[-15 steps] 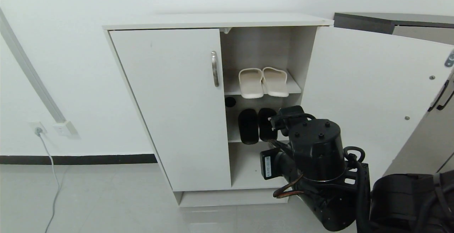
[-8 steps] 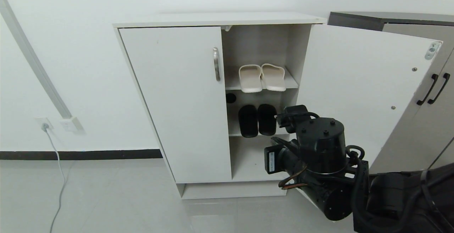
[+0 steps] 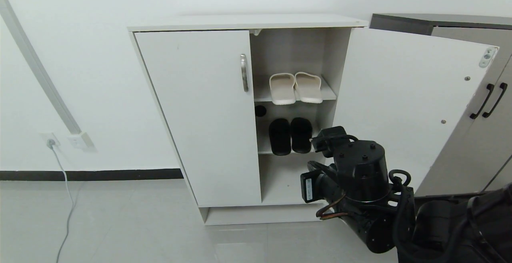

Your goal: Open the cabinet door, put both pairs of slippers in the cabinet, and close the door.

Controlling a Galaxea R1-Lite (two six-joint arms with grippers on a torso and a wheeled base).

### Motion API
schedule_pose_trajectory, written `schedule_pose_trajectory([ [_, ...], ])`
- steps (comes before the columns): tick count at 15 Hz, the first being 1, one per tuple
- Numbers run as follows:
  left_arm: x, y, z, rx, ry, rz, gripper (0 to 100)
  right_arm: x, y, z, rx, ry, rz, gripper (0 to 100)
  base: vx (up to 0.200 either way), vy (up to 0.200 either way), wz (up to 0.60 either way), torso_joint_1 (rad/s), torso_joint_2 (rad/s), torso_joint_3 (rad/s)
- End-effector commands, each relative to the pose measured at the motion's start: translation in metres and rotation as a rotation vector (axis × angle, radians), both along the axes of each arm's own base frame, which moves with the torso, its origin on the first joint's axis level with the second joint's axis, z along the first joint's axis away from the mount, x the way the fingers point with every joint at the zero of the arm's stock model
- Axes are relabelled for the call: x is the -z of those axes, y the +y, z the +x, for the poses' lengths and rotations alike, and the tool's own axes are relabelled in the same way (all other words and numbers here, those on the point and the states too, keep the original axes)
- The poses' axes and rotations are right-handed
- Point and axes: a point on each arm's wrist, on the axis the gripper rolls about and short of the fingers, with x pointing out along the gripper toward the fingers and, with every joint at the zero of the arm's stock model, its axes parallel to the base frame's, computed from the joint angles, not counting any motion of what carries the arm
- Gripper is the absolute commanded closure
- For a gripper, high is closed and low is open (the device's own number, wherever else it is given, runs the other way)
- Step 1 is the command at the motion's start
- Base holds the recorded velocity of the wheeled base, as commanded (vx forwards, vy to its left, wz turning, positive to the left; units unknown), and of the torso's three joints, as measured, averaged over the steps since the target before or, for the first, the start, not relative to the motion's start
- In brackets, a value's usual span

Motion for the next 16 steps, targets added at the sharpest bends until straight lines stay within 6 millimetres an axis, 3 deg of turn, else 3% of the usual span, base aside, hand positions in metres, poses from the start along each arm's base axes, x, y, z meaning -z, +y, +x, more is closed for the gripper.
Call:
schedule_pose_trajectory([
  [1,0.0,0.0,0.0001,0.0,0.001,0.001,100,0.002,0.0008,0.0001,-0.001,0.004,-0.004,100,0.0,0.0,0.0,0.0,0.0,0.0],
  [9,0.0,0.0,0.0001,0.0,0.001,-0.001,100,0.0028,0.0009,0.0009,0.001,0.004,-0.01,100,0.0,0.0,0.0,0.0,0.0,0.0],
  [16,0.0,0.0,0.0001,0.0,0.001,-0.001,100,0.004,0.0007,0.0008,0.002,0.006,-0.016,100,0.0,0.0,0.0,0.027,-0.36,-0.336],
])
